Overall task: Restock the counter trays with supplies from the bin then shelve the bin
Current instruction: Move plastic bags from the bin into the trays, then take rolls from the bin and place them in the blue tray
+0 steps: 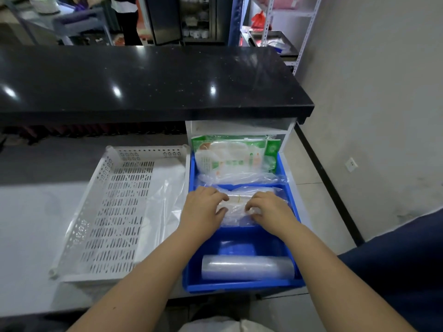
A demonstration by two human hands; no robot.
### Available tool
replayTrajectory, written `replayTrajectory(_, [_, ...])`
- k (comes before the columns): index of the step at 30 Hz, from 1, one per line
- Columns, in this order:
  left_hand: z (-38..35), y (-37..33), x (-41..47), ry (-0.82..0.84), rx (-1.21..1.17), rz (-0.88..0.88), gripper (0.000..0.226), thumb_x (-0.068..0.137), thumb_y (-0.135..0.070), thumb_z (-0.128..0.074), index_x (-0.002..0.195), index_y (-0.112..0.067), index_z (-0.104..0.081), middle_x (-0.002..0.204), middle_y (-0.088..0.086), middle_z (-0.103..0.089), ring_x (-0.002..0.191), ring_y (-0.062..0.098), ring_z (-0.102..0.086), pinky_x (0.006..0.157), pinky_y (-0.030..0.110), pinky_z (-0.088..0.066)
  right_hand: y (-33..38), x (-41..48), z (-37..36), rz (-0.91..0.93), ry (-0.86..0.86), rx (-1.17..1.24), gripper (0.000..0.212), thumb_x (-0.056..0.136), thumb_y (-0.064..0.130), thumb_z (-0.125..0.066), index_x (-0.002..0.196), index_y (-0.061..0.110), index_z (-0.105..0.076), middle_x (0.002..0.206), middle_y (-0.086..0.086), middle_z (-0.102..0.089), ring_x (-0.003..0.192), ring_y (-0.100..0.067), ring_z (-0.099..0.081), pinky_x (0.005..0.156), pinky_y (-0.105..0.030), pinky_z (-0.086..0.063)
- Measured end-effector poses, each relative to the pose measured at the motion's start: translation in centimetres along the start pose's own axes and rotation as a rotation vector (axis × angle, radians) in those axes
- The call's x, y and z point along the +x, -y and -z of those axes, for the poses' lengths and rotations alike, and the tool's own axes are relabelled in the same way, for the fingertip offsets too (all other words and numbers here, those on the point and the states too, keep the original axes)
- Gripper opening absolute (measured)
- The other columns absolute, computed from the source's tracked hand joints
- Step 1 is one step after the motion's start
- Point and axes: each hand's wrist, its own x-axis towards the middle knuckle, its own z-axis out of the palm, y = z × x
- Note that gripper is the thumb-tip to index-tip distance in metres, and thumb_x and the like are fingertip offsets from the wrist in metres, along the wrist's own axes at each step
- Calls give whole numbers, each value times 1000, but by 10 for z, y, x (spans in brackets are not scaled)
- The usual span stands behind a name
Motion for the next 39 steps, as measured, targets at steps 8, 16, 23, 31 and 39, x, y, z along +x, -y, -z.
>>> replayTrajectory(8, [-9, -10, 15, 306, 44, 10, 40, 77, -21, -73, 115, -32, -66, 116, -6, -63, 103, 17, -56, 85, 33, -48, 0, 0, -9, -129, 41, 41, 19, 82, 20, -63, 96, 31, -70, 104, 6, -64, 89, -17, -59, 74, -34, -52])
replayTrajectory(16, [-4, -4, 11, 312, 95, 30, 35, 83, -27, -68, 118, -34, -65, 118, -8, -64, 107, 16, -55, 89, 34, -47, -5, -6, 8, -109, 94, 67, 26, 87, 24, -63, 110, 35, -66, 114, 6, -66, 98, -17, -59, 80, -27, -45])
replayTrajectory(23, [20, -22, 0, 26, 104, 34, 38, 85, -33, -67, 121, -28, -61, 119, -5, -63, 110, 21, -53, 89, 35, -36, 12, -14, 33, 137, -196, 50, 27, 83, 19, -69, 109, 21, -67, 111, -1, -66, 106, -25, -54, 90, -40, -43])
replayTrajectory(31, [51, -12, -48, -272, 126, 292, 31, 76, -23, -75, 106, -18, -70, 99, 3, -68, 92, 29, -61, 80, 43, -41, 76, -2, 23, 475, -204, 8, 29, 74, 13, -74, 103, 13, -69, 98, -6, -68, 92, -33, -58, 77, -44, -45])
replayTrajectory(39, [96, 48, -177, -371, 217, 685, 31, 76, -32, -75, 103, -19, -72, 102, 4, -69, 100, 31, -60, 86, 47, -44, 195, -10, -15, 779, -69, 47, 31, 72, 12, -76, 103, 14, -71, 99, -7, -69, 93, -35, -59, 75, -47, -47])
